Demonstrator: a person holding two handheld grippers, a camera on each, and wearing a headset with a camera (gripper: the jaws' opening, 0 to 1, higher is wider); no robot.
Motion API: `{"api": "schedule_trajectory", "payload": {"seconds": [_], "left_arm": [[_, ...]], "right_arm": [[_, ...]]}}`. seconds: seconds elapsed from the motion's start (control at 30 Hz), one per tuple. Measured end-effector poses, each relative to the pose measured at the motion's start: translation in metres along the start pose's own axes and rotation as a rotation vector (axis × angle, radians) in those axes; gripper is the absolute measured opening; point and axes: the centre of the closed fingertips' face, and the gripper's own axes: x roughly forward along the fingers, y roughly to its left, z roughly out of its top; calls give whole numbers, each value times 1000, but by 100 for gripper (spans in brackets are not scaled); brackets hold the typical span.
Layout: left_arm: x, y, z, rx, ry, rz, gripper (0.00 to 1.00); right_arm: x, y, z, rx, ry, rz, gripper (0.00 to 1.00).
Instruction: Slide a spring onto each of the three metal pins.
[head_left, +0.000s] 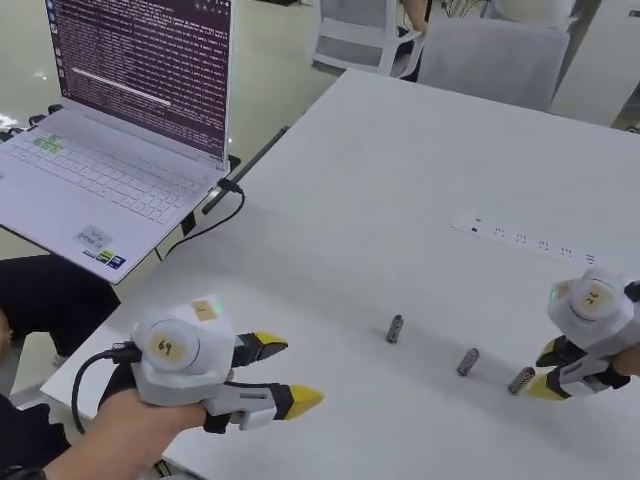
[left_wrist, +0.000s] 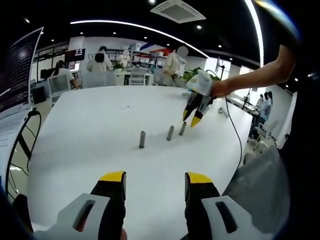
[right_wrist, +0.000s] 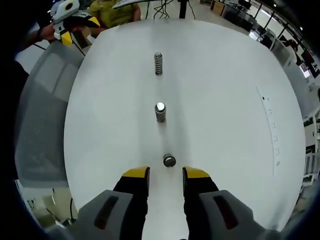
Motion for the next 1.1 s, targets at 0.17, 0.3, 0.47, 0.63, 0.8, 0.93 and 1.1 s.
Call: {"api": "schedule_trajectory", "payload": {"seconds": [0.17,0.3,0.47,0.63,0.8,0.93,1.1], "left_arm": [[1,-2,1,6,-1,-8,41],[3,-2,3,10,-2,-15,41],[5,-3,6,21,-2,-25,41],[8,-3,8,30,-1,-34,41],[9,-4,10,33,-2,-37,41],[9,-5,12,36,-3,-41,41],[9,-4,14,40,-5,-43,41]], "right_arm": [[-6,-2,-6,79,-47,-21,25],[-13,-1,-8,165,-109,-34,26],[-17,1,-13,258,-184,-48,27],[-24,8,-16,314,-241,-62,29],[-31,14,-16,380,-312,-79,30],[-36,19,-17,410,-352,-88,32],[-46,23,-15,457,-419,-106,34]]}}
